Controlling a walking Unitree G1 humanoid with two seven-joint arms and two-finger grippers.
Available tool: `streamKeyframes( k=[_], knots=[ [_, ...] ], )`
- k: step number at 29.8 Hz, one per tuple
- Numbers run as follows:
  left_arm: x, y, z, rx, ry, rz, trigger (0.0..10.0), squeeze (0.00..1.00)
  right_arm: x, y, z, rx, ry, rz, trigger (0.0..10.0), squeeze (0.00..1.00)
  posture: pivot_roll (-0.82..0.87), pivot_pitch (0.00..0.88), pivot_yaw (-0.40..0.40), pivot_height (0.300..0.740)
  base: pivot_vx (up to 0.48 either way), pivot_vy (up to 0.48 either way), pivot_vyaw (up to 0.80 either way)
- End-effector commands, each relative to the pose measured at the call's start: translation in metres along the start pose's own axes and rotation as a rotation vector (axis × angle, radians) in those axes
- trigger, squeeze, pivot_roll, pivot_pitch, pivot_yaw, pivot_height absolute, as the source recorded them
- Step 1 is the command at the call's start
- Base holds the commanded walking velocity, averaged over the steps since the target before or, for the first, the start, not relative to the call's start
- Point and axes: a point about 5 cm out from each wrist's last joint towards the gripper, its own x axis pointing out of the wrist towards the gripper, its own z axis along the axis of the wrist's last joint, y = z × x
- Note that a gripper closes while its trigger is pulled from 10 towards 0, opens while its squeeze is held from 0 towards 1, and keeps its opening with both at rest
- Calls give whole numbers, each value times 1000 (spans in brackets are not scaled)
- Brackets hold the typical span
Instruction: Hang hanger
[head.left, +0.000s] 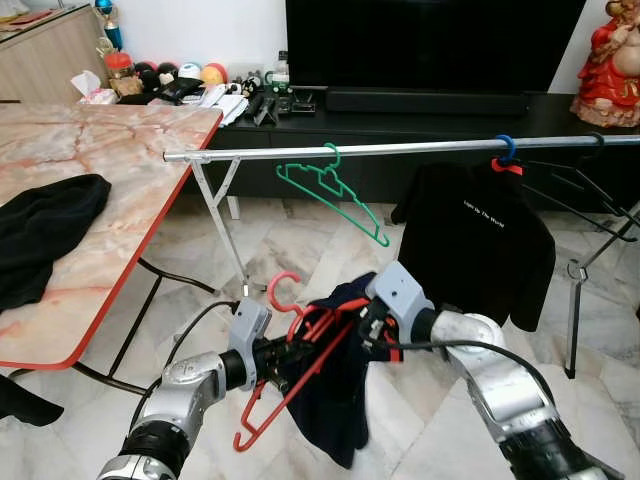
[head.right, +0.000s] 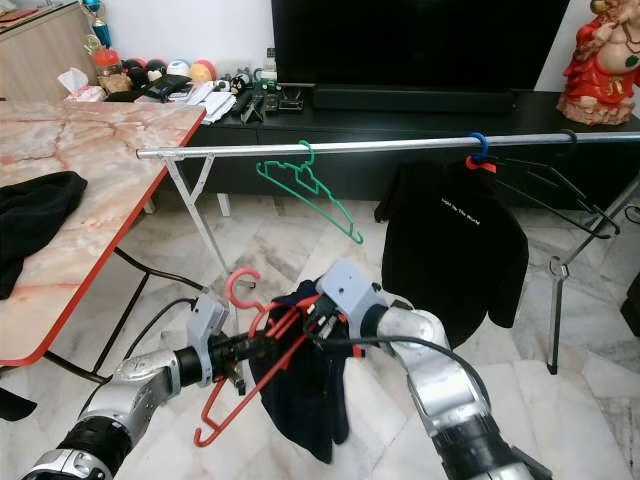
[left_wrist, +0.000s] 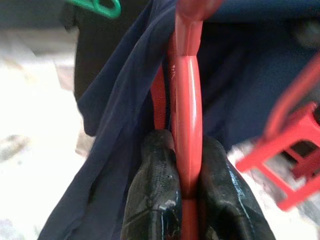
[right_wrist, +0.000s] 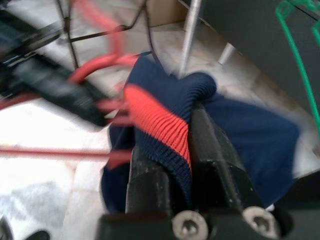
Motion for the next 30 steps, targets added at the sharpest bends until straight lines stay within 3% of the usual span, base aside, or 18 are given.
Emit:
streamKeyframes(
  k=[1, 8, 10, 13, 17, 22, 27, 30],
  knots=[
    [-1, 6, 10, 0, -58, 36, 10000, 0, -3, 5, 7, -36, -25, 45, 10000, 0, -40, 35, 16, 740, 0, 0, 0],
    [-2, 0, 1, -21, -6, -30, 10000, 0, -6, -13, 1, -56, 21, -124, 10000, 0, -40, 31, 19, 740, 0, 0, 0],
    [-4, -6, -5, -45, 36, -96, 10000, 0, -7, -28, 8, -30, -23, -267, 10000, 0, -44, 30, 20, 740, 0, 0, 0],
    [-6, -10, -9, -54, 69, -144, 10000, 0, -8, -34, 16, -17, -67, -307, 10000, 0, -44, 32, 21, 740, 0, 0, 0],
    [-8, -15, -11, -53, 98, -210, 10000, 0, -4, -29, 28, -15, -113, -255, 10000, 0, -43, 34, 20, 740, 0, 0, 0],
    [-6, -15, -5, -41, 79, -208, 10000, 0, 4, -21, 34, 4, -125, -180, 10000, 0, -33, 36, 15, 740, 0, 0, 0],
    [-2, -17, 1, -43, 53, -203, 10000, 0, 13, -8, 38, 49, -111, -119, 10000, 0, -42, 42, 13, 740, 0, 0, 0],
    [1, -18, 4, -43, 35, -193, 10000, 0, 15, -2, 41, 127, -133, -108, 10000, 0, -48, 46, 12, 740, 0, 0, 0]
  ],
)
